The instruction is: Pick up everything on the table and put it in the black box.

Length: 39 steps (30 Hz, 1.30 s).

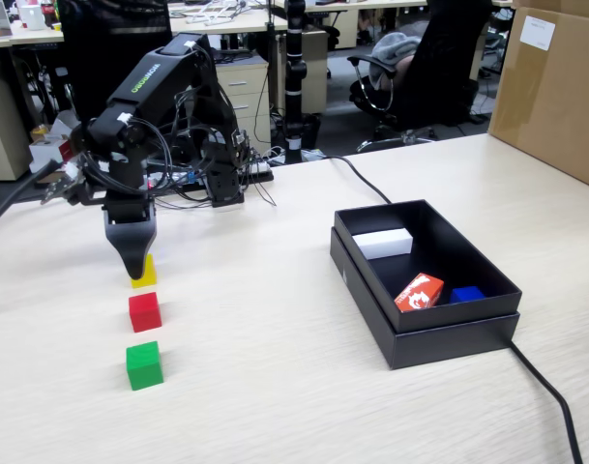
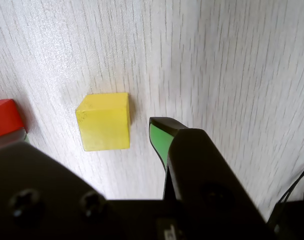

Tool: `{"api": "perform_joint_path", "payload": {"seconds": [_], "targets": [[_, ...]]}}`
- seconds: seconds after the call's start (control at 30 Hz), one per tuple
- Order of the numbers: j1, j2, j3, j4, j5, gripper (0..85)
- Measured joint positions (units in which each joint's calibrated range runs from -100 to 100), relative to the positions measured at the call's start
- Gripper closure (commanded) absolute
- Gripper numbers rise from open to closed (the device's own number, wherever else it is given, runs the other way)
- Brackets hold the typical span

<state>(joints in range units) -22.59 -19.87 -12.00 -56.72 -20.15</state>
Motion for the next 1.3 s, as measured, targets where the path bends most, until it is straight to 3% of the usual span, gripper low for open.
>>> {"api": "perform_joint_path", "payload": {"seconds": [0.57, 0.77, 1.03, 1.07, 1.1, 1.3], "targets": [[0.4, 4.3, 0.0, 2.8, 0.0, 38.3], [0.6, 5.2, 0.0, 2.7, 0.2, 44.7], [0.6, 5.7, 0.0, 2.7, 0.1, 64.2], [0.6, 5.7, 0.0, 2.7, 0.0, 77.5], [0.6, 5.7, 0.0, 2.8, 0.0, 80.6], [0.6, 5.7, 0.0, 2.7, 0.0, 84.6]]}}
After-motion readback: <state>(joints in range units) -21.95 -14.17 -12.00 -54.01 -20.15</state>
